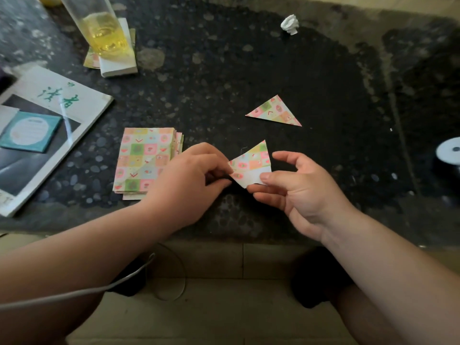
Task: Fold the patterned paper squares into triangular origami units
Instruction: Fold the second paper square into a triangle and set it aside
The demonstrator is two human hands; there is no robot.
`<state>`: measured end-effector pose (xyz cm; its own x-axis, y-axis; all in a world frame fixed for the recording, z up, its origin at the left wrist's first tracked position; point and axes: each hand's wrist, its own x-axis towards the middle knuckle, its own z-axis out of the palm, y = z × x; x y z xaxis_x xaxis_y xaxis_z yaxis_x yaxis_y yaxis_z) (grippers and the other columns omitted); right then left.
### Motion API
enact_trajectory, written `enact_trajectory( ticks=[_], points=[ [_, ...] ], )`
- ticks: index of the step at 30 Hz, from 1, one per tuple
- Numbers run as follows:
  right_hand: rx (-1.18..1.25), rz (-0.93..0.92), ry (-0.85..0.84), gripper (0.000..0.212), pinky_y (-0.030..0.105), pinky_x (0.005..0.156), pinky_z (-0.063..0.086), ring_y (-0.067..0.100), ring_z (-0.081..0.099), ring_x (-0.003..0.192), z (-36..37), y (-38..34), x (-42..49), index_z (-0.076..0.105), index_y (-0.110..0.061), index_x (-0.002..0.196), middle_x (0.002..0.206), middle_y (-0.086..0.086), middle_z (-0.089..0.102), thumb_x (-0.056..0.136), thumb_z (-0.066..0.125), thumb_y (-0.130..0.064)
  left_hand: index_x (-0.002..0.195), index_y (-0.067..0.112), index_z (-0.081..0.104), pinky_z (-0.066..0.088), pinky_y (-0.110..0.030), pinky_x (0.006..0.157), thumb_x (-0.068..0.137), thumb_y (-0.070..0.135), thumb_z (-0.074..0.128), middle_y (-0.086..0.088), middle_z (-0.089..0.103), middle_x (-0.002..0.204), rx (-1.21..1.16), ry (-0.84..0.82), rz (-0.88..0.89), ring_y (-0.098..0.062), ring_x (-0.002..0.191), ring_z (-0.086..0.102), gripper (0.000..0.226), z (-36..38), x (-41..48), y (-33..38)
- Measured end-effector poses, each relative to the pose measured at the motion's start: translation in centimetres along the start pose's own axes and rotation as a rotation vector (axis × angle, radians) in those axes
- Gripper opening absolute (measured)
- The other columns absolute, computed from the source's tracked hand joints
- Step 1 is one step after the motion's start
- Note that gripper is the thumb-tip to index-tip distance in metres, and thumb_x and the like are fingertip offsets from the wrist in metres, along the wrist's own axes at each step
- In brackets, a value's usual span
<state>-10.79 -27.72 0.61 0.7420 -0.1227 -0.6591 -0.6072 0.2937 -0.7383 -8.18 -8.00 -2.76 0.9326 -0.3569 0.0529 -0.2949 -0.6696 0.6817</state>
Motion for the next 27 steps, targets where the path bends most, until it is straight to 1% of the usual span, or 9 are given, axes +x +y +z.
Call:
enact_trajectory(
  ticks=[7, 8, 10, 12, 14, 16, 19, 24, 27],
  points=[
    [0.031, 0.06, -0.062, 0.049, 0.027, 0.051, 0.058, 0.028, 0.077, 0.071, -1.1, 0.7, -0.1, 0.054, -0.02, 0.127, 0.09, 0.019, 0.078, 0.09, 0.067, 0.009, 0.097, 0.021, 0.079, 0.038, -0.005, 0.083, 0.09, 0.015, 0.074, 0.01, 0.065, 0.105, 0.099, -0.029, 0.15, -0.005, 0.095, 0.057, 0.011, 0.2, -0.1, -0.6],
    [-0.093, 0.028, -0.055, 0.046, 0.027, 0.051, 0.058, 0.026, 0.076, 0.068, -1.4, 1.0, 0.0, 0.055, -0.02, 0.127, 0.084, 0.015, 0.078, 0.092, 0.068, 0.005, 0.096, 0.02, 0.079, 0.04, -0.011, 0.083, 0.09, 0.015, 0.074, 0.009, 0.065, 0.102, 0.127, -0.029, 0.18, -0.009, 0.094, 0.058, 0.01, 0.3, -0.1, -0.6],
    [-0.613, -0.202, 0.02, 0.035, 0.028, 0.056, 0.056, 0.014, 0.072, 0.067, -2.5, 1.5, 0.7, 0.059, -0.024, 0.122, 0.08, 0.004, 0.075, 0.092, 0.075, -0.015, 0.096, 0.019, 0.08, 0.043, -0.024, 0.082, 0.089, 0.015, 0.075, 0.008, 0.065, 0.097, 0.192, -0.04, 0.237, -0.012, 0.092, 0.054, 0.01, 0.4, 0.0, -0.6],
    [-1.118, -0.574, 0.094, 0.035, 0.021, 0.071, 0.05, 0.006, 0.061, 0.083, -3.7, 1.7, 1.0, 0.063, -0.032, 0.115, 0.094, -0.011, 0.063, 0.085, 0.077, -0.043, 0.096, 0.02, 0.08, 0.044, -0.027, 0.081, 0.088, 0.016, 0.074, 0.008, 0.064, 0.095, 0.24, -0.079, 0.26, -0.011, 0.091, 0.052, 0.01, 0.5, 0.0, -0.6],
    [-1.273, -0.813, -0.004, 0.052, 0.023, 0.092, 0.045, 0.005, 0.051, 0.108, -4.4, 1.6, 1.1, 0.067, -0.028, 0.12, 0.115, -0.012, 0.055, 0.078, 0.072, -0.06, 0.095, 0.021, 0.08, 0.048, -0.031, 0.08, 0.088, 0.017, 0.074, 0.008, 0.064, 0.094, 0.264, -0.131, 0.267, -0.015, 0.091, 0.054, 0.009, 0.7, -0.1, -0.8],
    [-1.306, -0.917, -0.16, 0.064, 0.038, 0.105, 0.044, 0.014, 0.048, 0.124, -4.9, 2.0, 1.6, 0.069, -0.021, 0.126, 0.128, -0.007, 0.056, 0.077, 0.071, -0.062, 0.095, 0.023, 0.079, 0.052, -0.036, 0.082, 0.09, 0.02, 0.074, 0.009, 0.064, 0.094, 0.269, -0.167, 0.26, -0.016, 0.09, 0.055, 0.009, 0.8, -0.2, -0.9],
    [-1.352, -0.918, -0.263, 0.056, 0.048, 0.1, 0.048, 0.018, 0.052, 0.122, -4.9, 3.1, 2.6, 0.07, -0.02, 0.125, 0.128, -0.005, 0.062, 0.08, 0.077, -0.051, 0.1, 0.028, 0.078, 0.049, -0.042, 0.091, 0.093, 0.033, 0.067, 0.013, 0.06, 0.098, 0.283, -0.208, 0.184, -0.013, 0.096, 0.052, 0.014, 0.5, -0.2, -0.7],
    [-1.152, -0.891, -0.198, 0.019, 0.031, 0.09, 0.049, 0.013, 0.058, 0.104, -4.1, 3.5, 3.4, 0.079, -0.023, 0.107, 0.105, -0.008, 0.067, 0.088, 0.08, -0.027, 0.106, 0.037, 0.073, 0.037, -0.036, 0.1, 0.097, 0.044, 0.057, 0.019, 0.053, 0.102, 0.293, -0.247, 0.041, -0.008, 0.102, 0.044, 0.019, 0.1, -0.3, -0.5],
    [-1.054, -0.738, -0.148, 0.022, 0.016, 0.078, 0.044, 0.001, 0.062, 0.089, -3.6, 2.6, 3.3, 0.074, -0.034, 0.109, 0.091, -0.015, 0.067, 0.09, 0.078, -0.025, 0.105, 0.039, 0.07, 0.034, -0.034, 0.102, 0.099, 0.048, 0.054, 0.019, 0.052, 0.104, 0.26, -0.251, -0.051, -0.008, 0.105, 0.042, 0.019, 0.1, -0.3, -0.4]
  ],
)
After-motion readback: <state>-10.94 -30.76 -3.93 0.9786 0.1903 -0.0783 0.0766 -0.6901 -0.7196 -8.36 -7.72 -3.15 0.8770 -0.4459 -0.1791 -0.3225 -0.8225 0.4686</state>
